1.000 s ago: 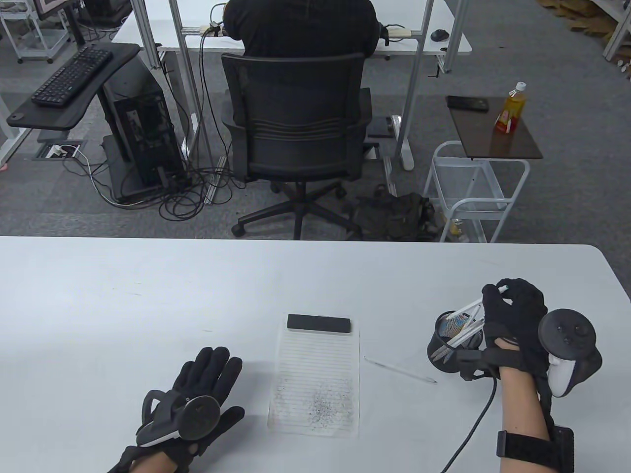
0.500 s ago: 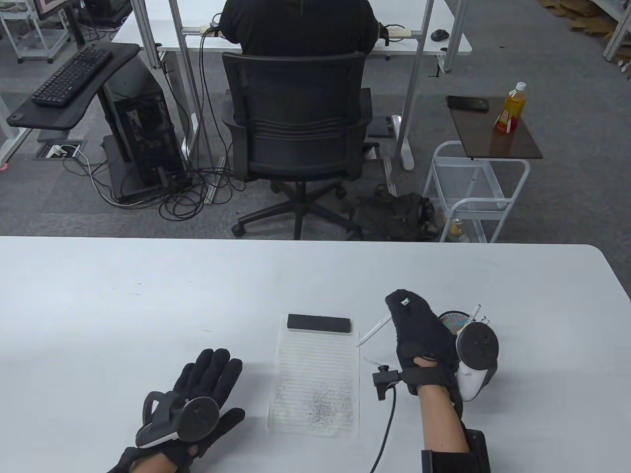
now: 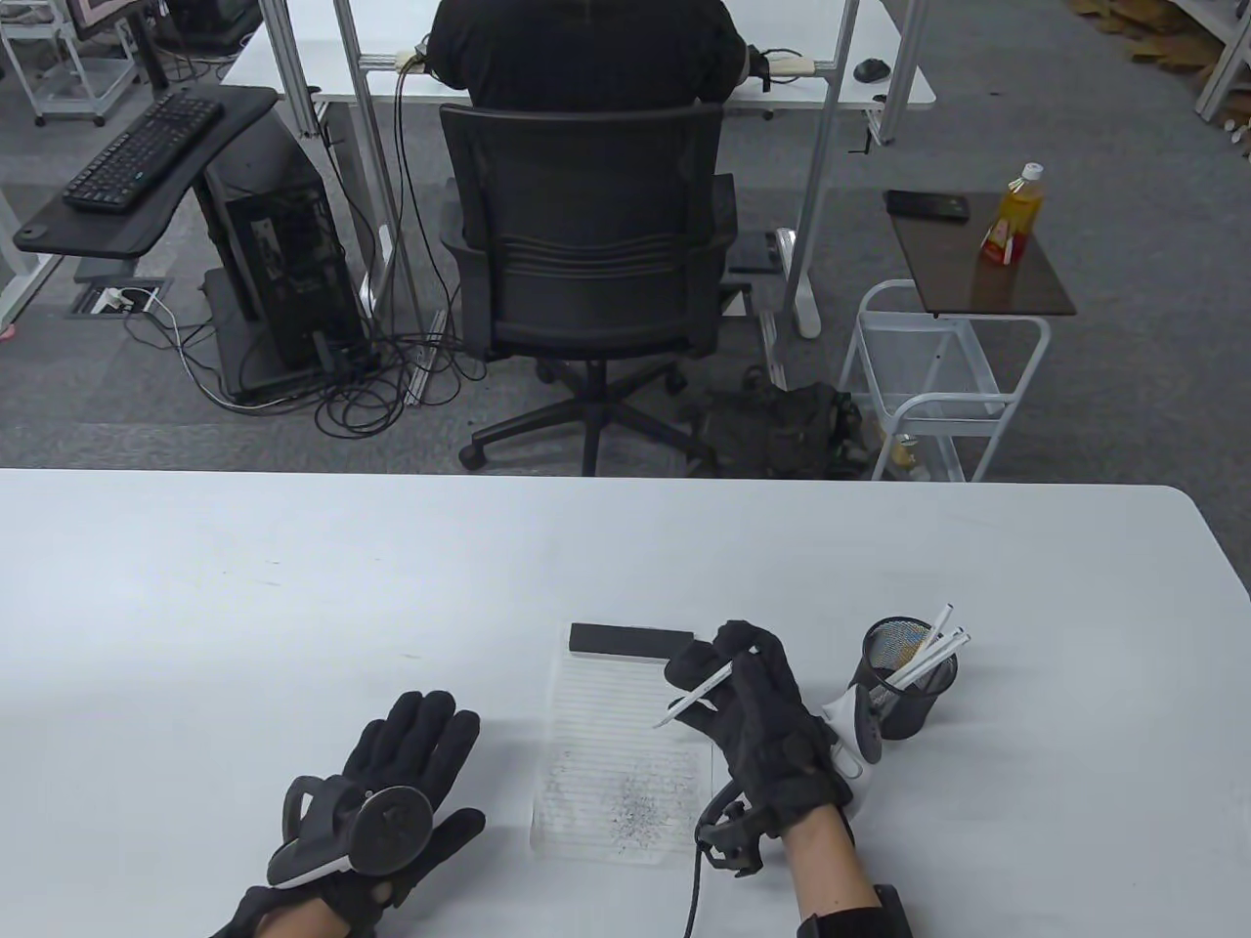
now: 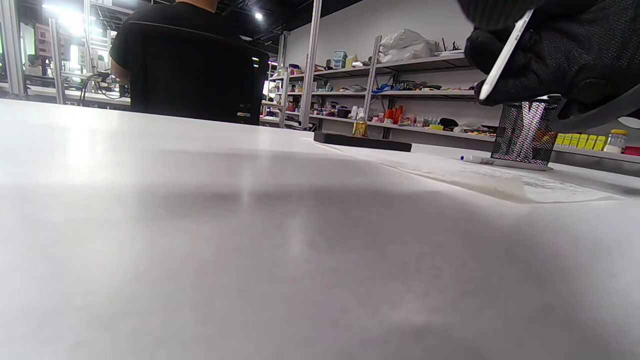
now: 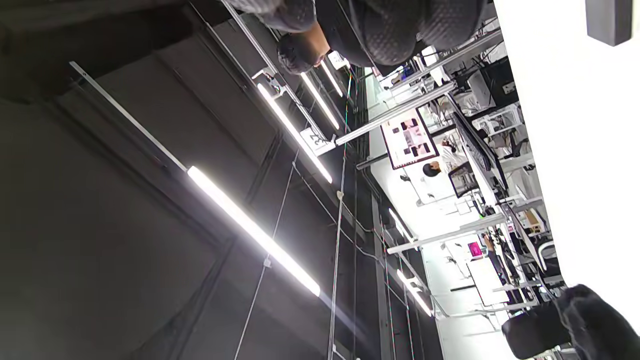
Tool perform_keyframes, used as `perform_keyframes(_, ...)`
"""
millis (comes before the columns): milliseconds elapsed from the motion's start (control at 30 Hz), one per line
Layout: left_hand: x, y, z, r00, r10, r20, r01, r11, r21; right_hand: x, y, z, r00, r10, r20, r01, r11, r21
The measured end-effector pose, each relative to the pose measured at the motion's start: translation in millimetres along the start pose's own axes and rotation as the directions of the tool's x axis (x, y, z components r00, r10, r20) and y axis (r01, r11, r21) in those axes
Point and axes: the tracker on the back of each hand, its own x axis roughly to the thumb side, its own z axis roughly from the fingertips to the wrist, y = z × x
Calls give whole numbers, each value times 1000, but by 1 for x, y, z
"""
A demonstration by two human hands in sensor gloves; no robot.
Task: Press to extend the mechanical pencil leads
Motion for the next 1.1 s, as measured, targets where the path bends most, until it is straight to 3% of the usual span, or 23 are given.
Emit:
perform_keyframes(233, 0, 1, 0, 1000, 0, -2, 0, 1000, 6, -4, -2, 5, 998, 4, 59, -1, 999, -48)
perform_keyframes(667, 0, 1, 0, 1000, -6, 0, 6, 1000, 12, -7, -7, 9, 982, -117, 150, 139, 979, -146)
perform_keyframes(867, 1, 0, 0, 1000, -7, 0, 7, 1000, 12, -6, -7, 9, 971, -159, 177, 183, 975, -129)
perform_keyframes(1100, 2, 0, 0, 1000, -7, -1, 7, 1000, 8, -5, -5, 9, 981, -114, 158, 133, 985, -114)
